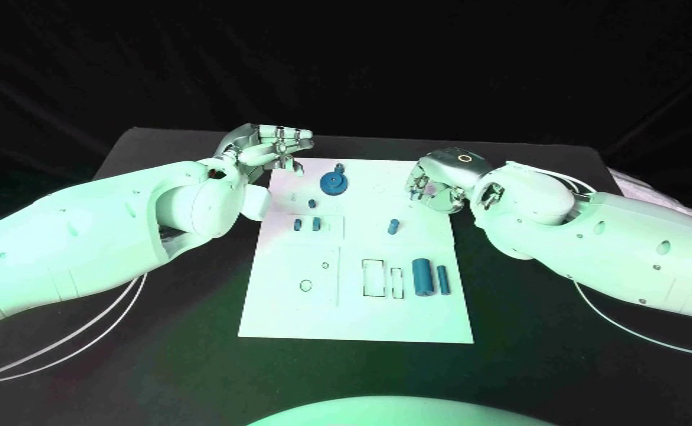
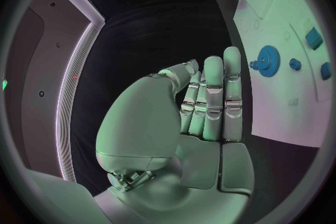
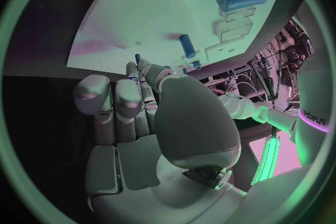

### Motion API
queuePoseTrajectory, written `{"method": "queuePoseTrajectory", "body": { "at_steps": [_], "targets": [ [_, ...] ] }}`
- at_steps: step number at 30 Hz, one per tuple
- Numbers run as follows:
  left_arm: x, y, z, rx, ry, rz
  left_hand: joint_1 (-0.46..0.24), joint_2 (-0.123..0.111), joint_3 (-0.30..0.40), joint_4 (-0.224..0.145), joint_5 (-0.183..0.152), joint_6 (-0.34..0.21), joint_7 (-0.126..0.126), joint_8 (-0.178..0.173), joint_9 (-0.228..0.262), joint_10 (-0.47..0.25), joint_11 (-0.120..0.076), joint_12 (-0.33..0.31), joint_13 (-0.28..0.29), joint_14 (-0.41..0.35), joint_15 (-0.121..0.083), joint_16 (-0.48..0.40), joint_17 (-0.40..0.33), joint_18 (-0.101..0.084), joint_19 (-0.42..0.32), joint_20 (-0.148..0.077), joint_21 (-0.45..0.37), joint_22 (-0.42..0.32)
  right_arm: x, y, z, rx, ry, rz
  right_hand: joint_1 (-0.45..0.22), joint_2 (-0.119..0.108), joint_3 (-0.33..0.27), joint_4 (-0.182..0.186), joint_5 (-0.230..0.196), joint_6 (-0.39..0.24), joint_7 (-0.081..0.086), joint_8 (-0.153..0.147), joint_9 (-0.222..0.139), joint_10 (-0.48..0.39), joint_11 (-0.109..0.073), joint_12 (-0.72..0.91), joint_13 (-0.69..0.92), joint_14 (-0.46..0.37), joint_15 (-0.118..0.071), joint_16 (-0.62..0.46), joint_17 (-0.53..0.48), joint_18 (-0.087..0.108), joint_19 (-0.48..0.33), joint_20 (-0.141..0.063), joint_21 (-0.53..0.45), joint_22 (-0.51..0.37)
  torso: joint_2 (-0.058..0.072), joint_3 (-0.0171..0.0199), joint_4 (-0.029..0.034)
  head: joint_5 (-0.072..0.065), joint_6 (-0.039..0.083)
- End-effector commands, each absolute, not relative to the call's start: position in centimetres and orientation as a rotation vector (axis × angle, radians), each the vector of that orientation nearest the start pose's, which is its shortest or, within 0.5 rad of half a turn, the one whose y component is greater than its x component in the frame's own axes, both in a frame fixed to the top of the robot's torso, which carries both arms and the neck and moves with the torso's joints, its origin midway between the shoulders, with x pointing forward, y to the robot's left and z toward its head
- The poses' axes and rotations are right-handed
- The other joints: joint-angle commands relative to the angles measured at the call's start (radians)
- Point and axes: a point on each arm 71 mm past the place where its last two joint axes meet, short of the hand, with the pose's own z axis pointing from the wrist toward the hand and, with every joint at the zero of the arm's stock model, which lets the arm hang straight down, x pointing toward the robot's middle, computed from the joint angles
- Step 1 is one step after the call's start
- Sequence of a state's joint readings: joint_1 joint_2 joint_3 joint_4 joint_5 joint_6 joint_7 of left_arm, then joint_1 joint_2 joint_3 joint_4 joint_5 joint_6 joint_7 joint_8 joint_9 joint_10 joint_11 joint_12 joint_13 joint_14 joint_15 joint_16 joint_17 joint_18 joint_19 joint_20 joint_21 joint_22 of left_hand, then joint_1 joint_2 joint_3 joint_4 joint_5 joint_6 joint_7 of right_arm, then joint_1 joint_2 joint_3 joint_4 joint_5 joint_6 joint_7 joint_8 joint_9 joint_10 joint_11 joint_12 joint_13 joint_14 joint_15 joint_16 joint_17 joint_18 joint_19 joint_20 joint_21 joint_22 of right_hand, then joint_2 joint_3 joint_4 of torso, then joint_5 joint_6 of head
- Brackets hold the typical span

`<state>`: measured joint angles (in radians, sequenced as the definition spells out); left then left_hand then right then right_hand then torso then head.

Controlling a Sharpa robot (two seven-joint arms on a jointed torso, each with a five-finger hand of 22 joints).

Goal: Assemble the parts on the task board

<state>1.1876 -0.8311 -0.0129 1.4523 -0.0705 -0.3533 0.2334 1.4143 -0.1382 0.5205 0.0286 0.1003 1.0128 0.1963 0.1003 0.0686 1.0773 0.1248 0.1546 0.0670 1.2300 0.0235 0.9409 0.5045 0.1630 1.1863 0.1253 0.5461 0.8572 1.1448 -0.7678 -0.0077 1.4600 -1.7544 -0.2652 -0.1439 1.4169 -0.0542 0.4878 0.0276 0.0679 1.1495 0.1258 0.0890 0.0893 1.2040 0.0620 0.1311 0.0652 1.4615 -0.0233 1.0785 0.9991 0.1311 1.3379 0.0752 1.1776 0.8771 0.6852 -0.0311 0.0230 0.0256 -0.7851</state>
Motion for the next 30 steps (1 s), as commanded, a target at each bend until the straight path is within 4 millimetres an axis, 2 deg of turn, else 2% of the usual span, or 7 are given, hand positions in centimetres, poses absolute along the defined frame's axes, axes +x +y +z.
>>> {"method": "queuePoseTrajectory", "body": {
  "at_steps": [1,4,10,17,24,28,30],
  "targets": [
    [50.4,22.7,-18.9,-1.156,1.508,-1.376,-0.001,0.005,0.003,-0.003,0.006,0.003,0.002,0.005,-0.001,-0.007,-0.001,0.003,-0.001,-0.008,0.002,-0.004,-0.002,0.02,-0.005,-0.005,-0.007,-0.001,48.4,-17.3,-19.6,-0.373,1.58,0.537,-0.009,0.0,0.005,0.0,0.007,0.007,0.001,0.003,0.001,0.007,0.0,-0.004,0.001,0.032,-0.001,0.004,0.002,-0.008,0.007,0.002,0.007,0.002,0.0,-0.0003,-0.0007,0.002,0.0],
    [50.5,22.7,-18.9,-1.156,1.507,-1.375,-0.002,0.005,0.003,-0.003,0.006,0.002,0.002,0.005,-0.001,-0.007,-0.001,0.003,-0.001,-0.008,0.002,-0.004,-0.002,0.02,-0.005,-0.005,-0.007,-0.001,47.8,-16.7,-19.3,-0.357,1.582,0.581,-0.011,-0.001,0.008,-0.001,0.008,0.008,0.001,0.003,0.001,0.008,0.0,-0.005,0.001,0.032,-0.001,0.005,0.003,-0.008,0.008,0.001,0.008,0.004,0.001,0.0005,-0.0004,0.005,0.0],
    [50.4,22.6,-18.9,-1.155,1.508,-1.378,-0.002,0.005,0.004,-0.003,0.006,0.002,0.002,0.004,-0.001,-0.008,-0.001,0.003,-0.001,-0.008,0.002,-0.004,-0.002,0.02,-0.005,-0.005,-0.007,-0.001,46.2,-14.0,-18.8,-0.342,1.592,0.714,-0.013,-0.001,0.013,-0.003,0.014,0.007,0.002,0.002,0.002,0.008,0.0,-0.008,0.001,0.032,-0.001,0.008,0.006,-0.009,0.008,0.0,0.01,0.005,0.001,-0.0014,0.0018,0.009,-0.003],
    [50.4,22.4,-18.8,-1.152,1.51,-1.385,-0.004,0.005,0.004,-0.003,0.007,0.001,0.003,0.004,-0.001,-0.009,0.0,0.004,-0.001,-0.008,0.003,-0.004,-0.003,0.019,-0.005,-0.005,-0.007,-0.001,44.2,-10.4,-18.9,-0.365,1.606,0.849,-0.017,-0.002,0.018,-0.007,0.023,0.007,0.003,0.001,0.003,0.01,0.001,-0.012,0.0,0.032,-0.001,0.013,0.01,-0.009,0.008,0.0,0.012,0.007,0.001,-0.0019,0.0018,0.027,-0.006],
    [50.2,22.2,-18.8,-1.15,1.513,-1.391,-0.006,0.006,0.004,-0.002,0.007,0.0,0.003,0.004,-0.001,-0.01,0.0,0.005,-0.001,-0.008,0.003,-0.004,-0.004,0.019,-0.005,-0.005,-0.007,-0.001,42.8,-7.6,-20.9,-0.4,1.661,0.916,-0.024,-0.005,0.017,-0.008,0.017,0.006,0.004,0.0,0.004,0.01,0.001,-0.015,0.001,0.032,0.0,0.017,0.014,-0.009,0.008,0.0,0.015,0.009,0.001,-0.0029,0.0002,0.041,-0.016],
    [50.2,22.2,-18.8,-1.15,1.514,-1.392,-0.007,0.006,0.005,-0.002,0.007,-0.001,0.003,0.004,-0.002,-0.011,0.0,0.005,-0.001,-0.007,0.003,-0.004,-0.004,0.019,-0.005,-0.005,-0.007,-0.001,42.3,-6.5,-22.2,-0.442,1.685,0.922,-0.027,-0.006,0.017,-0.009,0.016,0.006,0.004,0.0,0.004,0.01,0.002,-0.017,0.0,0.032,0.0,0.017,0.014,-0.009,0.007,0.0,0.015,0.009,0.001,-0.0002,-0.0012,0.047,-0.018],
    [50.2,22.2,-18.8,-1.15,1.515,-1.393,-0.007,0.006,0.005,-0.002,0.007,-0.001,0.003,0.004,-0.002,-0.011,0.0,0.005,-0.001,-0.007,0.003,-0.004,-0.004,0.019,-0.005,-0.005,-0.007,-0.001,42.0,-6.0,-22.8,-0.459,1.695,0.924,-0.029,-0.007,0.016,-0.009,0.016,0.006,0.004,0.0,0.004,0.01,0.002,-0.018,0.0,0.032,0.0,0.018,0.015,-0.009,0.008,0.0,0.016,0.01,0.001,-0.0005,-0.0006,0.048,-0.019]
  ]
}}
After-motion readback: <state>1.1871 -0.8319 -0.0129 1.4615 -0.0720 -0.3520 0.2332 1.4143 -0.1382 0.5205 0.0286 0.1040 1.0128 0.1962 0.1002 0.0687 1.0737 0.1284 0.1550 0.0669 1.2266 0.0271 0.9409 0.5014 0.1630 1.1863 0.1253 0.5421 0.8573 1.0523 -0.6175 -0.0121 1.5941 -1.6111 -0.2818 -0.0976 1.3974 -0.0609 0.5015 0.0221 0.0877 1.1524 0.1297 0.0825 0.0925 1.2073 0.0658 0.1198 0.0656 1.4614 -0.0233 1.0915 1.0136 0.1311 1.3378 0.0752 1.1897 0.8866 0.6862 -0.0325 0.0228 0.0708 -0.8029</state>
